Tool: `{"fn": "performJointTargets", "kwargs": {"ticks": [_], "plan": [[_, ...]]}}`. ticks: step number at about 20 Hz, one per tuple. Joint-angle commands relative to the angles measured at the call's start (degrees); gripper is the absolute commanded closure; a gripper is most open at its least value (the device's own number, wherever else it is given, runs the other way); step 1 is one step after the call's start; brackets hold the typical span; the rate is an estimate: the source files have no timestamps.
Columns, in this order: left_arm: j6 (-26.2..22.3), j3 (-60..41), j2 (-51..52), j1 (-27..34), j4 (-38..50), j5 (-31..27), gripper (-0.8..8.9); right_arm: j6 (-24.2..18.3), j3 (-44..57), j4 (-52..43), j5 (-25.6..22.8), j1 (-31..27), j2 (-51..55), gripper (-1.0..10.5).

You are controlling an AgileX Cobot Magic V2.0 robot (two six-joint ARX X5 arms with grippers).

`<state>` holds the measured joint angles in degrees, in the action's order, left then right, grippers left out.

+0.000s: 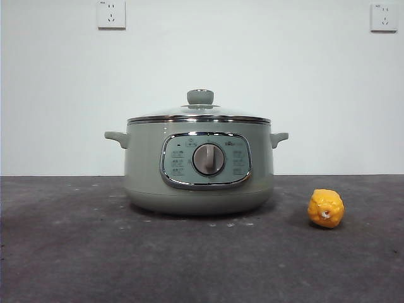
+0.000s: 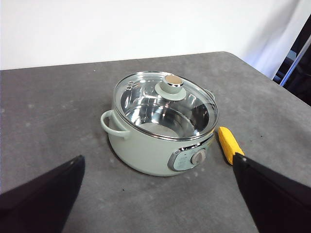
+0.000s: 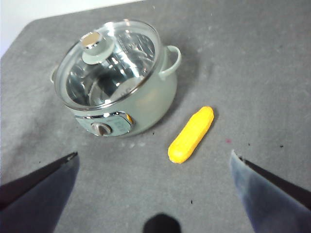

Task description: Pick up the corn,open the lid,put the corn in the pot,close the lid

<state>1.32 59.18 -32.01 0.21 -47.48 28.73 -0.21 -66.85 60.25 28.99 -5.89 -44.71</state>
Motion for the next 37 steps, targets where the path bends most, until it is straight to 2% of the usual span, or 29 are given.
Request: {"fn": "performJointTargets", "kwargs": {"ticks": [1,6,12,14,17,23,25,31,34,37], "plan": [[-0.3,0.3,0.1,-0.2,0.4,0.2,1.97,0.2,-0.2,-0.3,0.2,0.9,-2.7,3.6],[-0.3,0.3,0.1,-0.2,0.4,0.2,1.97,0.2,-0.2,-0.7,-1.0,5.5,-11.6,3.6],[-0.2,0.3,0.1,-0.2,0.3,0.2,1.97,5.5,-0.2,-8.4,-11.9,15.3,-31.1,3.6],[-0.2,0.3,0.1,-0.2,0.4,0.2,1.97,6.9,-0.2,-10.7,-15.3,18.1,-37.2,4.1],[-0.2,0.3,0.1,-0.2,0.3,0.2,1.97,9.2,-0.2,-14.8,-20.0,21.8,-44.4,4.2],[-0.2,0.3,-0.5,-0.2,0.3,0.2,1.97,13.0,-0.2,-21.1,-28.1,25.7,-52.9,4.2],[-0.2,0.3,-0.7,-0.2,0.3,0.2,1.97,13.7,-0.2,-22.0,-29.1,25.9,-54.6,4.2],[-0.2,0.3,-1.5,-0.2,0.3,0.2,1.97,13.5,-0.2,-23.4,-29.5,25.9,-56.5,8.0],[-0.2,0.3,-2.1,-0.2,0.2,0.2,1.97,13.5,-0.2,-24.1,-29.5,25.9,-56.7,8.4],[-0.2,0.3,-2.4,-0.2,0.2,0.2,1.97,13.4,-0.2,-24.4,-29.5,25.8,-56.8,9.6]]}}
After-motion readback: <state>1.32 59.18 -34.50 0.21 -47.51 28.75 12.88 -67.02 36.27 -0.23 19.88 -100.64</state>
